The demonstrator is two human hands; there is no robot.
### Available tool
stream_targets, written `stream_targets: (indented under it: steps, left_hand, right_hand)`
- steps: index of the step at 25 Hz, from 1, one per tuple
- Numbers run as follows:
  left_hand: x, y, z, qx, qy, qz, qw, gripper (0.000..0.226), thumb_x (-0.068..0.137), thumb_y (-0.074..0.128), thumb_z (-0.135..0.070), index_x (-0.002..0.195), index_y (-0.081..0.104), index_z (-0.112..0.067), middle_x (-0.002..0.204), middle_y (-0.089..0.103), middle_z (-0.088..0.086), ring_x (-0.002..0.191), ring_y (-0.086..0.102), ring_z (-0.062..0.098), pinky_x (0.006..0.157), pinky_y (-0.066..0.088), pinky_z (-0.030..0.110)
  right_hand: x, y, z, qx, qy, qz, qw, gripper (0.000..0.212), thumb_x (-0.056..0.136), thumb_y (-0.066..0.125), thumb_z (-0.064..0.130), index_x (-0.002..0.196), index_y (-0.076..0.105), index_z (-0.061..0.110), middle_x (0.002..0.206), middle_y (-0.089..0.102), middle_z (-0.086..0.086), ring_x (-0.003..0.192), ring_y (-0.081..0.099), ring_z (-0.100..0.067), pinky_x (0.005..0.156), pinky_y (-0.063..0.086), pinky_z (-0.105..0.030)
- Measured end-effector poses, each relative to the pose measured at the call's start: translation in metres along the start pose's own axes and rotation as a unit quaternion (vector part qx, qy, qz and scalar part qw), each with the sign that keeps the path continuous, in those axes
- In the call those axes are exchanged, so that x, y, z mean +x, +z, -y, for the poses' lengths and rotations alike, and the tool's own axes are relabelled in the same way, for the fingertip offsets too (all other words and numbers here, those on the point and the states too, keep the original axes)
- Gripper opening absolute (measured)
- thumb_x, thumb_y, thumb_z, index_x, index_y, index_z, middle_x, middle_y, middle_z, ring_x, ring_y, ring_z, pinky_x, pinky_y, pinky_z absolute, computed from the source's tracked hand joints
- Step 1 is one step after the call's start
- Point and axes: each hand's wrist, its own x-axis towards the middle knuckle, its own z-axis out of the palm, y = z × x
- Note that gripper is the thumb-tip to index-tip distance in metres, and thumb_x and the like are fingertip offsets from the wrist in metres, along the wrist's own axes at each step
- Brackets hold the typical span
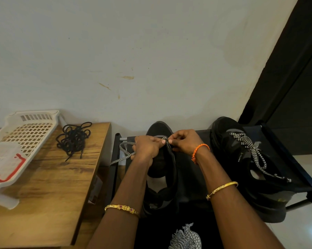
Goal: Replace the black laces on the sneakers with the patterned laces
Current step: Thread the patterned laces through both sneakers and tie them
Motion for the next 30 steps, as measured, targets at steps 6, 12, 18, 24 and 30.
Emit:
stream_targets:
  steps: [6,12,18,24,30]
  left_hand:
    - [-0.009,-0.003,-0.005,0.048,0.03,0.0,0.998,0.019,0.046,0.072,-0.051,0.062,0.072,-0.041,0.105,0.067,0.007,0.104,0.062,0.03,0.089,0.05,0.05]
    - [-0.038,-0.02,-0.017,0.018,0.048,-0.002,0.999,0.027,0.043,0.077,-0.036,0.069,0.071,-0.042,0.096,0.07,0.003,0.105,0.061,0.029,0.088,0.053,0.045]
    - [-0.055,-0.021,-0.027,0.017,0.04,-0.061,0.997,0.037,0.067,0.079,-0.018,0.092,0.053,-0.027,0.126,0.043,0.009,0.113,0.05,0.028,0.097,0.048,0.043]
    - [-0.069,-0.027,-0.028,0.08,0.027,-0.046,0.995,0.063,0.075,0.074,-0.025,0.127,0.039,-0.02,0.136,0.027,0.01,0.125,0.034,0.027,0.107,0.037,0.042]
    - [-0.08,-0.029,-0.022,0.116,0.052,-0.033,0.991,0.07,0.076,0.071,-0.027,0.133,0.031,-0.022,0.138,0.022,0.01,0.129,0.028,0.028,0.111,0.032,0.044]
  right_hand:
    - [0.003,0.006,0.003,-0.09,0.002,-0.009,0.996,0.021,0.088,0.049,0.003,0.073,0.055,0.017,0.077,0.057,0.0,0.081,0.056,-0.017,0.079,0.05,-0.032]
    - [-0.006,-0.026,0.004,-0.009,0.049,-0.058,0.997,0.022,0.089,0.049,-0.005,0.07,0.051,0.007,0.069,0.054,-0.006,0.063,0.054,-0.013,0.06,0.051,-0.022]
    - [-0.012,-0.085,-0.016,-0.047,0.058,-0.295,0.952,0.015,0.085,0.046,0.012,0.075,0.057,0.009,0.088,0.065,-0.016,0.084,0.064,-0.031,0.086,0.053,-0.042]
    - [-0.033,-0.063,-0.002,-0.194,-0.027,-0.355,0.914,0.022,0.082,0.055,0.005,0.102,0.064,0.003,0.119,0.054,-0.022,0.111,0.05,-0.039,0.095,0.039,-0.035]
    - [-0.028,0.006,0.009,-0.289,-0.104,-0.062,0.95,0.017,0.091,0.056,0.019,0.102,0.068,0.022,0.108,0.068,0.001,0.111,0.055,-0.02,0.099,0.029,-0.033]
